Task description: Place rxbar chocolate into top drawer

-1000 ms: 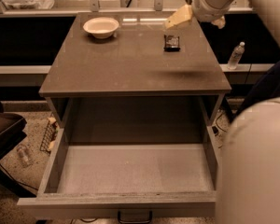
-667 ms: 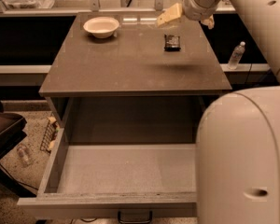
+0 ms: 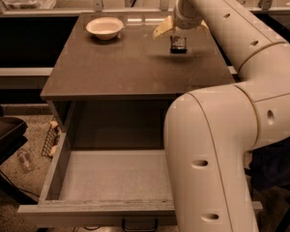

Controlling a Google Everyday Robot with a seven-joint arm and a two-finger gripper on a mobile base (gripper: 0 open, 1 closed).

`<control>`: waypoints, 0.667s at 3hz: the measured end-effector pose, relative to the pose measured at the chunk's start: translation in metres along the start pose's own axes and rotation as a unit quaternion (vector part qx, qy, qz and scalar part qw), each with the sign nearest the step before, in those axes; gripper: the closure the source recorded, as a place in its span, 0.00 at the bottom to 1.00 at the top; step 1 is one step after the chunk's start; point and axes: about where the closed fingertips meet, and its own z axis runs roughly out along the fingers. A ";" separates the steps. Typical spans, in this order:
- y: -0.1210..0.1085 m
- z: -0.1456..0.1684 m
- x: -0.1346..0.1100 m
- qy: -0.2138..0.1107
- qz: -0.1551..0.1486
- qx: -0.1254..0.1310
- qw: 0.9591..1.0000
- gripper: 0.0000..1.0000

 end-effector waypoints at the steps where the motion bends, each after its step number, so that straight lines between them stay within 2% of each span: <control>1: 0.000 0.000 0.000 0.000 0.000 0.000 1.000 0.00; 2: -0.004 0.017 -0.009 -0.012 0.008 0.024 1.000 0.00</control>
Offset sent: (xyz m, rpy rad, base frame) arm 0.0427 -0.0077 -0.0129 -0.0661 -0.0832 -0.0944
